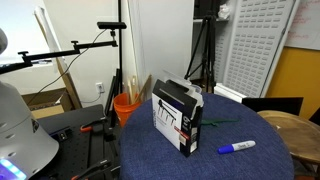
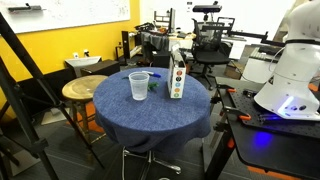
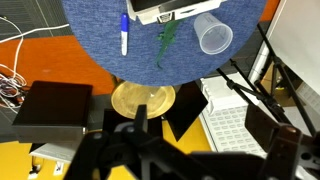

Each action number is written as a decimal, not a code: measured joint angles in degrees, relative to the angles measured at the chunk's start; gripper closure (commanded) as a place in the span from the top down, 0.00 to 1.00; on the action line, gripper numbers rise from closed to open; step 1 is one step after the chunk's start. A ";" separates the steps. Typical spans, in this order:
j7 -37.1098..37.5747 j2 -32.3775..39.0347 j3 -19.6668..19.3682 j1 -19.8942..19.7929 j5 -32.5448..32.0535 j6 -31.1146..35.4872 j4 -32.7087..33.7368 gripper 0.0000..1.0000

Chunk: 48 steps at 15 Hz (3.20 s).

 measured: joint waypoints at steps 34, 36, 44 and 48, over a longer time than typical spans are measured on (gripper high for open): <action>-7.37 55.76 11.23 -14.90 8.80 5.76 27.70 1.00; -8.76 57.68 12.03 -15.67 8.77 5.81 28.69 1.00; -9.27 68.12 13.74 -16.91 7.65 6.50 35.92 1.00; -9.12 72.13 14.18 -16.93 5.96 6.54 38.90 1.00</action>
